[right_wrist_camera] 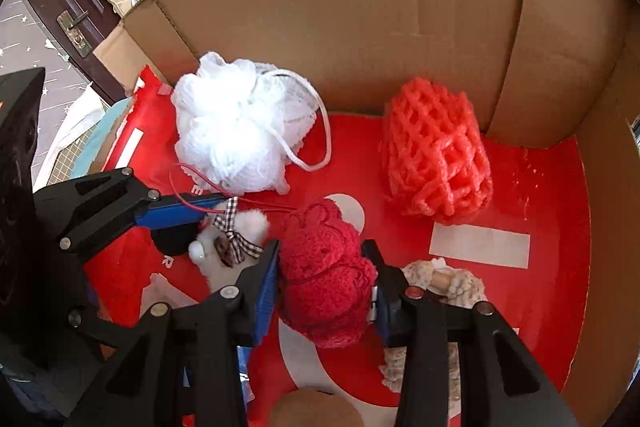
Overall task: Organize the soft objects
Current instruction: 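Carry the red plush into the box with the right tool while the left carries the bunny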
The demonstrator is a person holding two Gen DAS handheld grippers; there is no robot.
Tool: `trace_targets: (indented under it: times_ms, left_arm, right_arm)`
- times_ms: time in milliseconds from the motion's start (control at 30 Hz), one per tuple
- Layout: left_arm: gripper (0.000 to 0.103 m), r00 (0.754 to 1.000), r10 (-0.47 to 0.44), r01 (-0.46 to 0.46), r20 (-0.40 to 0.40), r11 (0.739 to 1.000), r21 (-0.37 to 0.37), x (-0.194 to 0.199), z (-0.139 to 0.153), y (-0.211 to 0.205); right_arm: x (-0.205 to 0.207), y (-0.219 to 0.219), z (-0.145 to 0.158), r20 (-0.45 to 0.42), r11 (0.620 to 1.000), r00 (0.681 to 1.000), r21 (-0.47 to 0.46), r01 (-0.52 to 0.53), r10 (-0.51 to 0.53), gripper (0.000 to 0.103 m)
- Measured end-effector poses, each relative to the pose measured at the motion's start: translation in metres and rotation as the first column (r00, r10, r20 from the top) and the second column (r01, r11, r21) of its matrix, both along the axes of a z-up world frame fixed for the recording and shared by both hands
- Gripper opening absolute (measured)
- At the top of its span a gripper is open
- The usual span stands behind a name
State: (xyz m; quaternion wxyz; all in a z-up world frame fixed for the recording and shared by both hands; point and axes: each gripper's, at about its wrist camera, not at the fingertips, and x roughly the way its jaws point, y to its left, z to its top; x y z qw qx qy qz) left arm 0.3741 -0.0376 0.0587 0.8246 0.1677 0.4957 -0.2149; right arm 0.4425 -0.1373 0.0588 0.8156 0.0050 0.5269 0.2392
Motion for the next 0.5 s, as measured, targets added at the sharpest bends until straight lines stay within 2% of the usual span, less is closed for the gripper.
trace_targets:
  times_ms: [233,500]
  left_arm:
    - [0.059,1.000,-0.005,0.005,-0.001,1.000,0.000,-0.003,-0.005,-0.002]
    - [0.060,1.000,-0.010,0.010,0.011,1.000,-0.001,-0.008,-0.005,-0.004]
  right_arm:
    - [0.003,-0.004,-0.001,-0.011,1.000,1.000,0.015,0.005,-0.005,0.046]
    - [0.001,0.010,0.000,0.009,1.000,1.000,-0.020,-0.016,0.016,0.046]
